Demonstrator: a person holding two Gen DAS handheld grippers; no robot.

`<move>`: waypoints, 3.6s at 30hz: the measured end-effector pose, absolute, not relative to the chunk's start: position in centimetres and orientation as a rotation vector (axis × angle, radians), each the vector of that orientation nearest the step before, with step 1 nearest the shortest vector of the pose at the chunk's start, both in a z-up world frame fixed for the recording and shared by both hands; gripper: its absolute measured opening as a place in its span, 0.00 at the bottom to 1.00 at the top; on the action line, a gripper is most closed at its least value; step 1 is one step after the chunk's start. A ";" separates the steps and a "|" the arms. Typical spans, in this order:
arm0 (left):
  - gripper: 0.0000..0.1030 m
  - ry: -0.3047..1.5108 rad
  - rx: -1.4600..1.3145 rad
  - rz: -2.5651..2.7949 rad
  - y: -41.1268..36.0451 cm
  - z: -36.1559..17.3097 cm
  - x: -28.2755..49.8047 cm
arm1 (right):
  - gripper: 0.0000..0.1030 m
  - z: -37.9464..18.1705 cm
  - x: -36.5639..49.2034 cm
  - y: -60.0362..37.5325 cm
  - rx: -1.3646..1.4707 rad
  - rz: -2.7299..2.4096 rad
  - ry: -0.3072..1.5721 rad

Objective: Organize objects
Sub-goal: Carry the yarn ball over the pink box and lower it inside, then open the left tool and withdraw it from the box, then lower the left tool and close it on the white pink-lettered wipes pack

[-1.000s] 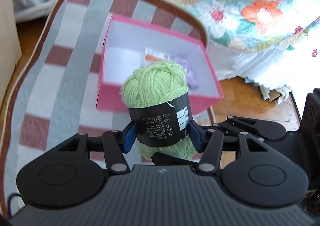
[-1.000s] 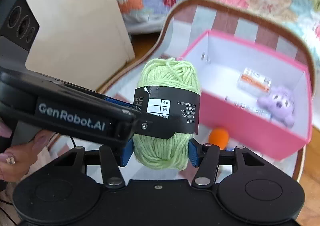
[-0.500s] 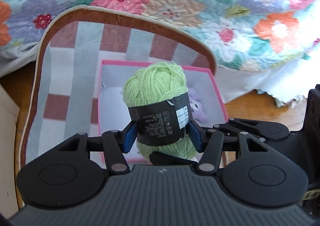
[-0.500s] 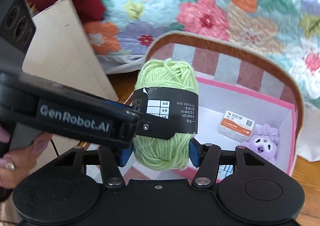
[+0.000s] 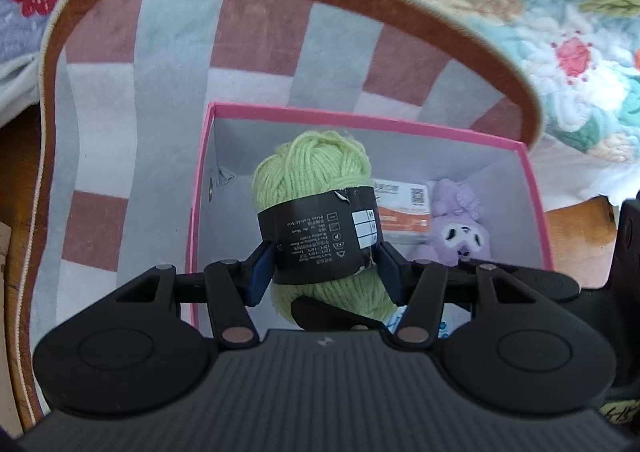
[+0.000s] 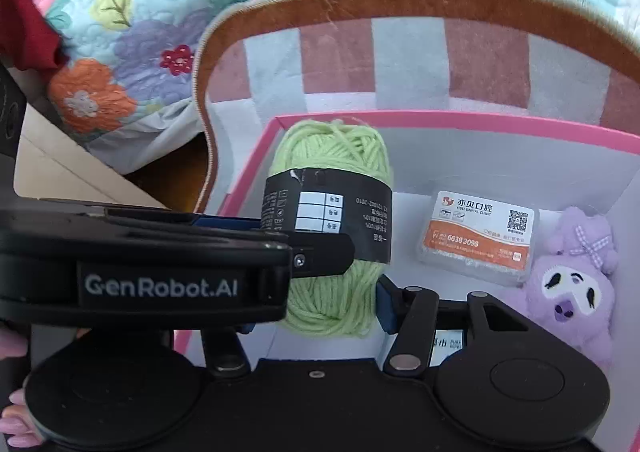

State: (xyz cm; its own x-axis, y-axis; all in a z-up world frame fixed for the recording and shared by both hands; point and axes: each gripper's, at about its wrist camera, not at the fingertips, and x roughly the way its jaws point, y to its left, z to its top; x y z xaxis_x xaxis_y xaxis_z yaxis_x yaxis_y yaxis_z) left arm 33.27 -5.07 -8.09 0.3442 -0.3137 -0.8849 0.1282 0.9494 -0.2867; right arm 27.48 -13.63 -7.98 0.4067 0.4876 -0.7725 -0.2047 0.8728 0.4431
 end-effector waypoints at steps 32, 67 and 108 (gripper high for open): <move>0.32 1.102 -0.277 -0.140 -3.9 -8.6 32.8 | 0.31 -10.8 27.8 -12.6 0.287 0.429 1.070; 0.77 1.066 -0.132 -0.345 -1.6 2.0 13.7 | 0.85 5.3 4.9 -16.9 -0.053 0.490 0.884; 0.37 1.084 -0.490 -0.352 -7.5 -18.1 15.0 | 0.85 -13.1 12.6 -17.4 -0.430 0.459 1.125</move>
State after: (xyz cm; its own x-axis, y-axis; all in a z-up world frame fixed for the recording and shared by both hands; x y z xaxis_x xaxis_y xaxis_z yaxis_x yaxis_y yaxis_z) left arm 14.96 -7.48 -18.11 0.4299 -0.5017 -0.7507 0.0351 0.8401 -0.5413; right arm 12.61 -17.44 -13.12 0.3584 0.1314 -0.9243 -0.5520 0.8283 -0.0963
